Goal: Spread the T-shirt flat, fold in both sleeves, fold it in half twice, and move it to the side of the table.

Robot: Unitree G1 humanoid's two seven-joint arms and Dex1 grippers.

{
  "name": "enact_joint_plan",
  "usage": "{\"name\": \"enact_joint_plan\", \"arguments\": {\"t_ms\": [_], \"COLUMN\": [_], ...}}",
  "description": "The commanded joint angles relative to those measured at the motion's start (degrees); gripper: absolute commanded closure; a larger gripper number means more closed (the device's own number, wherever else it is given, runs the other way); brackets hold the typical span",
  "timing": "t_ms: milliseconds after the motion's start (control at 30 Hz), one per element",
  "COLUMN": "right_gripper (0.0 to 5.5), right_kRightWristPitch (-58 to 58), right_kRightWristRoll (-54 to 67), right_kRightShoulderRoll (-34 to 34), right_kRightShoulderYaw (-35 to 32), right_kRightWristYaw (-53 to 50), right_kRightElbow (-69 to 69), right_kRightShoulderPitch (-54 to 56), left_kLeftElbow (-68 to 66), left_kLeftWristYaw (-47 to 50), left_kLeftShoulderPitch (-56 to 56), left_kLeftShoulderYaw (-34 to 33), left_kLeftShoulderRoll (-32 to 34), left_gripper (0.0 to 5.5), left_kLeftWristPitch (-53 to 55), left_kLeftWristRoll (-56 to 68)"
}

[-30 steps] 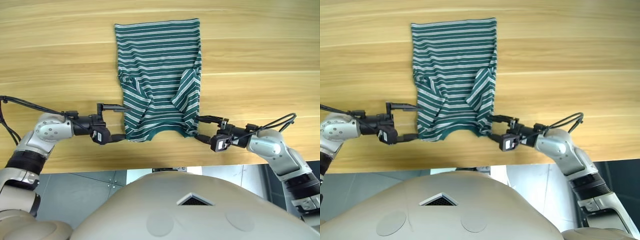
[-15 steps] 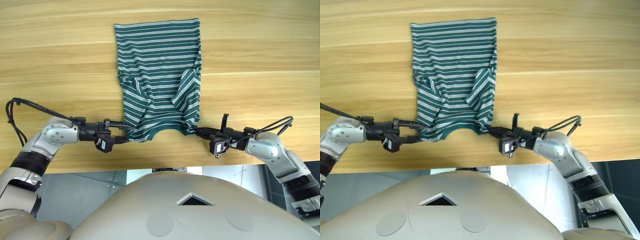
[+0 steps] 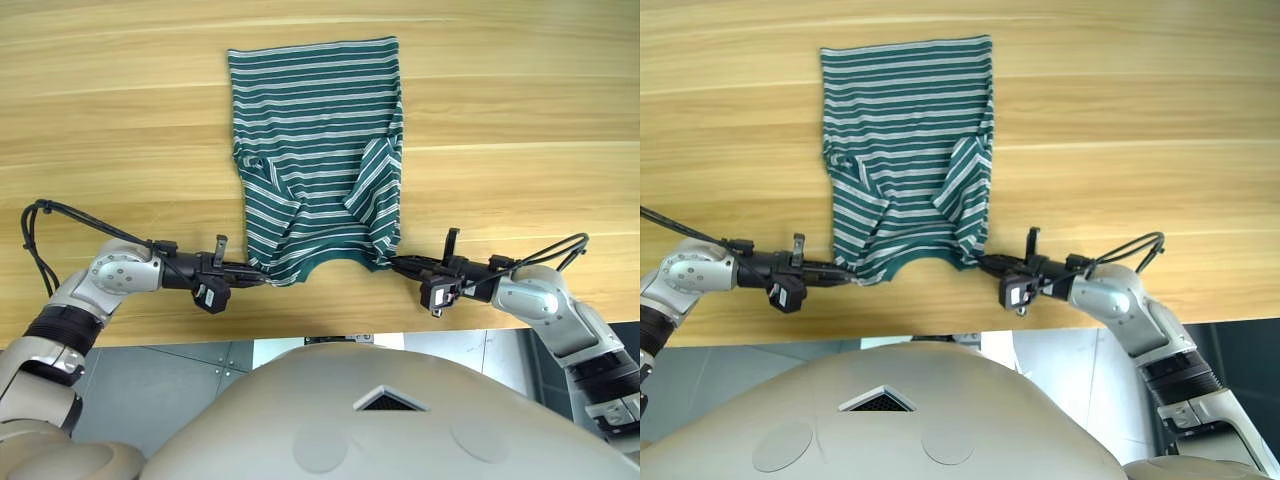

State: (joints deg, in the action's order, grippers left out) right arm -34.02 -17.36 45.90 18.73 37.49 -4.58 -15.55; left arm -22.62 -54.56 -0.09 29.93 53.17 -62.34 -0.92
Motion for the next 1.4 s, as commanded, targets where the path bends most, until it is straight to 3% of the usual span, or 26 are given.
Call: {"name": "enact_joint_plan", "arguments": {"t_ms": [33, 267, 633, 1100, 1233, 1400], "right_gripper": [5.5, 5.5, 5.5, 5.5, 5.5, 5.5], "right_kRightWristPitch": [0.87, -2.35, -9.66, -20.12, -17.69, -6.32], "right_kRightWristRoll": [-1.03, 5.93, 14.42, 21.29, 16.24, 12.29], "right_kRightShoulderRoll": [2.05, 5.91, 11.17, 13.74, 11.74, 8.34], "right_kRightShoulderYaw": [-0.14, -3.36, -16.14, -26.4, -26.11, -21.84], "right_kRightWristYaw": [1.2, 1.99, 1.47, 4.51, 4.83, 3.93], "right_kRightElbow": [0.26, -5.07, -12.18, -21.5, -20.92, -18.26], "right_kRightShoulderPitch": [-1.7, -7.14, -18.49, -33.59, -31.53, -17.49], "left_kLeftElbow": [-0.46, 2.06, 17.23, 26.12, 24.89, 14.97], "left_kLeftWristYaw": [-2.08, -1.06, -5.16, -5.88, -6.41, -5.98], "left_kLeftShoulderPitch": [0.15, -0.62, 6.81, 16.11, 15.63, 7.08], "left_kLeftShoulderYaw": [0.87, -2.75, -4.95, -7.49, -8.69, -11.99], "left_kLeftShoulderRoll": [0.3, 1.18, 9.9, 12.91, 12.31, 3.76], "left_gripper": [5.48, 5.48, 5.48, 5.48, 5.48, 5.48], "left_kLeftWristPitch": [1.0, 0.39, -1.09, -2.1, -0.55, 6.36], "left_kLeftWristRoll": [0.23, 6.33, 23.86, 25.46, 27.32, 29.94]}}
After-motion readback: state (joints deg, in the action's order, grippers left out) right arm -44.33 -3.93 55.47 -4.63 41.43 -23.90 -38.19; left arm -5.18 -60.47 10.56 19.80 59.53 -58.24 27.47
